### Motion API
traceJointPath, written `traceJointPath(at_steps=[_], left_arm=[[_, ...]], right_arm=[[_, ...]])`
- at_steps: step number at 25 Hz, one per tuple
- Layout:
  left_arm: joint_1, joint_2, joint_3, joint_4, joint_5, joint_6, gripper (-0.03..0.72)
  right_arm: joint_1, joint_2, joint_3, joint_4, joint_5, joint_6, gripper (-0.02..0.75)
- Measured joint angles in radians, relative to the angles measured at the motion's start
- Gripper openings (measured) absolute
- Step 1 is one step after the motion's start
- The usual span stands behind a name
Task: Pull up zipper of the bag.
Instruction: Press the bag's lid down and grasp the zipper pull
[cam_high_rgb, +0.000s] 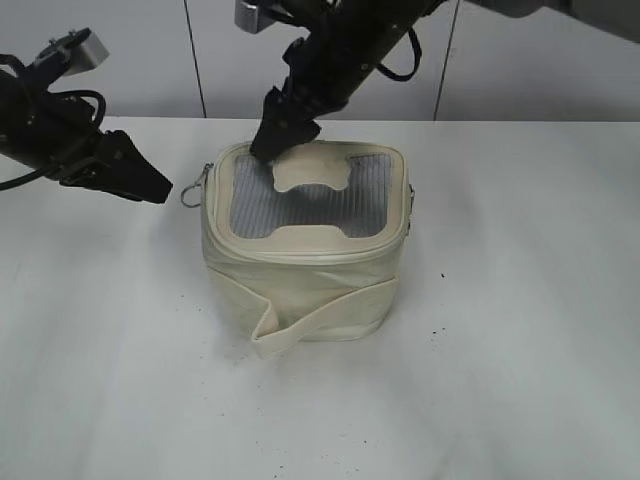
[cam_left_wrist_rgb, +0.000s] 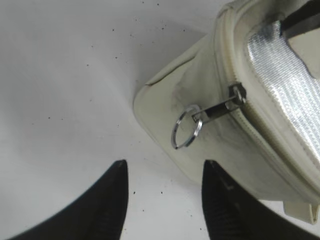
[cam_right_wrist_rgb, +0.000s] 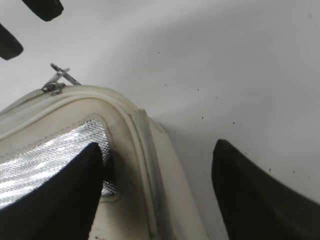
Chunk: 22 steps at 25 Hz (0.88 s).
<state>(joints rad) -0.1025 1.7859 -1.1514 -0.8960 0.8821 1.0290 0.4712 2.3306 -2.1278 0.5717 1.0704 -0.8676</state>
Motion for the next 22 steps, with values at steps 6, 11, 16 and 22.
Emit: traceJointPath(at_steps=[6,11,16,22], left_arm=[[0.0,0.0,0.0,0.026,-0.015,0.0,0.385],[0.0,0.0,-0.004,0.042,-0.017,0.002,0.477],[0.0,0.001,-0.054,0.082,-0.003,0.003,0.523],[-0.056,0.001,-0.157,0.252,-0.012,0.004,0.527]], right_arm=[[0.0,0.017,-0.001,0.002,-0.033,0.012,0.442],[0.0,0.035,-0.003,0.007,-0.022,0.015,0.41],[0.0,0.04,-0.011,0.013,0.027,0.02,0.237],[0.0,0.04,-0.012,0.021,0.073,0.023,0.053]])
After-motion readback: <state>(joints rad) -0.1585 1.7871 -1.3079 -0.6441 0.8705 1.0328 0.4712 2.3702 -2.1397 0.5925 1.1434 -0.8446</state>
